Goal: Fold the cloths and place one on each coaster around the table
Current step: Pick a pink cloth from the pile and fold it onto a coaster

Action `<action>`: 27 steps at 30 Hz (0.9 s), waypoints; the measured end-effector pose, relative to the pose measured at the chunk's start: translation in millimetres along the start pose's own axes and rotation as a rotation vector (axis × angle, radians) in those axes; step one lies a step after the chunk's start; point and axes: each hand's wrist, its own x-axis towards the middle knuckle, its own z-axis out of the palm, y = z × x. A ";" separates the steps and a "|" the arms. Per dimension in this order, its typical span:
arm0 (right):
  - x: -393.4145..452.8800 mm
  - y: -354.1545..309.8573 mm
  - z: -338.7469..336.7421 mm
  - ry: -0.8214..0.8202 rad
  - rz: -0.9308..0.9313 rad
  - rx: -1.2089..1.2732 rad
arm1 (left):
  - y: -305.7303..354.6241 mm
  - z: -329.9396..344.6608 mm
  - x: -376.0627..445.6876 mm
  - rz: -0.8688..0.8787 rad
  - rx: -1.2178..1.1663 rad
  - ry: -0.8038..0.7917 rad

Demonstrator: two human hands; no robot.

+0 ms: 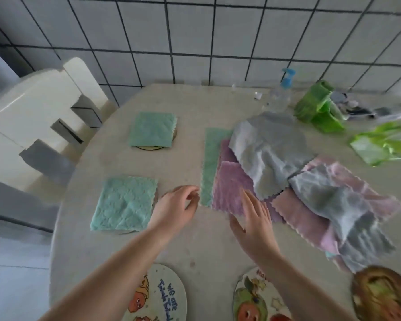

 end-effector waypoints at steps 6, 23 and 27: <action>-29.5 82.0 -57.2 -0.016 -0.004 -0.064 | 61.1 63.7 -10.9 0.081 0.080 -0.139; 72.0 172.4 -74.3 -0.124 -0.519 -0.443 | 86.5 158.7 35.1 0.392 0.607 -0.050; 82.3 172.9 -76.2 0.071 -0.486 -0.225 | 83.0 152.3 43.7 0.418 0.408 0.185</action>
